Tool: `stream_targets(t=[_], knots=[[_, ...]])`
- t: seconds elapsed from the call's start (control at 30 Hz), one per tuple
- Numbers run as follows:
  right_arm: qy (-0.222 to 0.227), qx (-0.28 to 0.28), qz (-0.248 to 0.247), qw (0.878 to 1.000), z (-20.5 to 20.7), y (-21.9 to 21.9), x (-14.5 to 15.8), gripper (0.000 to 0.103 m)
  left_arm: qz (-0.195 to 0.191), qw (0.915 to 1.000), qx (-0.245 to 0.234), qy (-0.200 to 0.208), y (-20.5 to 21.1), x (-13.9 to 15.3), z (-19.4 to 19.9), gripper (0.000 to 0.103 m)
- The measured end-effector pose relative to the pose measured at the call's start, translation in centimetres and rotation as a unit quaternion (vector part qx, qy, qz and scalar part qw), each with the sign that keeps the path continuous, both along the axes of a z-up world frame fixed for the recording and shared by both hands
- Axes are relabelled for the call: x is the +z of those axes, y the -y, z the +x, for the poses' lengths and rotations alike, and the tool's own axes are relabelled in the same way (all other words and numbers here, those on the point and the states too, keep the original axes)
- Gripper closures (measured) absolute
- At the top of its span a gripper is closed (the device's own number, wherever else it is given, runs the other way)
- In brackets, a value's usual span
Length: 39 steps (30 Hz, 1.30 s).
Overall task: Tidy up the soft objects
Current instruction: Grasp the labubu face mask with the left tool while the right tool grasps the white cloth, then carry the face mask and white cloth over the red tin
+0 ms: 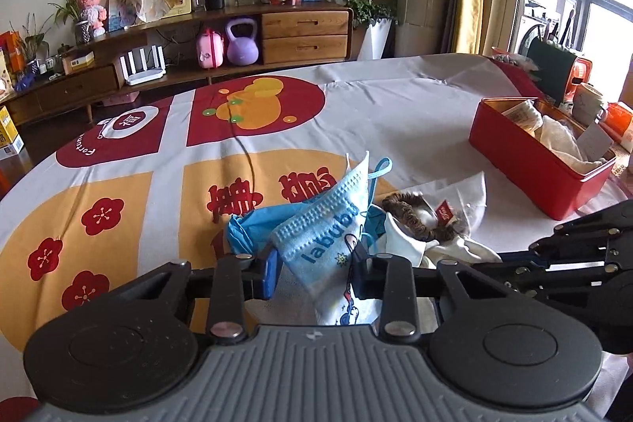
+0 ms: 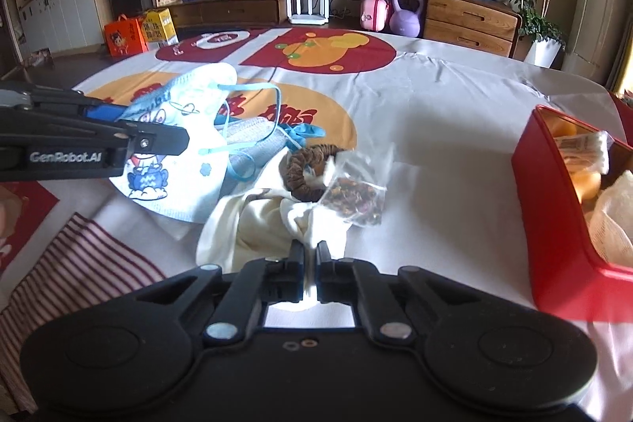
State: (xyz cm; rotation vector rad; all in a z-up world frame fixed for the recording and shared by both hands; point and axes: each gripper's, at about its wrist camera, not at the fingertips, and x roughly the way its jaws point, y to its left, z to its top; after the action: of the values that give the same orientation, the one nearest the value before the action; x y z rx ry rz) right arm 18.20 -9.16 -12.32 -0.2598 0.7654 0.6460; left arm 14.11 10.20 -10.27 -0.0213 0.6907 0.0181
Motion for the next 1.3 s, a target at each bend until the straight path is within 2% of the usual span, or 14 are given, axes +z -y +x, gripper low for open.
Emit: stream_targets(t=[0.47,0.87,0.97,1.1,1.3], knots=[[0.022,-0.016,0.064,0.998,-1.8,3.8,4.6,0.099,-0.014,0.9997,-0.007,0.020,1.4,2.8,-1.2,0.076],[0.042,-0.032,0.114,0.992,-2.1,7.5,9.1,0.099,-0.030,0.9992,-0.002,0.025,2.7,4.9,-1.4,0.076],[0.031,-0.033,0.114,0.992,-1.7,8.2,9.5,0.099,-0.031,0.9991,-0.005,0.030,3.2,5.6,-1.4,0.076],[0.037,-0.049,0.118,0.991,-1.6,9.5,9.6,0.099,-0.032,0.9990,-0.008,0.029,3.8,5.9,-1.4,0.076],[0.052,-0.069,0.129,0.988,-0.9,12.0,11.4,0.099,-0.047,0.9985,-0.014,0.023,4.6,6.8,-0.7,0.076]])
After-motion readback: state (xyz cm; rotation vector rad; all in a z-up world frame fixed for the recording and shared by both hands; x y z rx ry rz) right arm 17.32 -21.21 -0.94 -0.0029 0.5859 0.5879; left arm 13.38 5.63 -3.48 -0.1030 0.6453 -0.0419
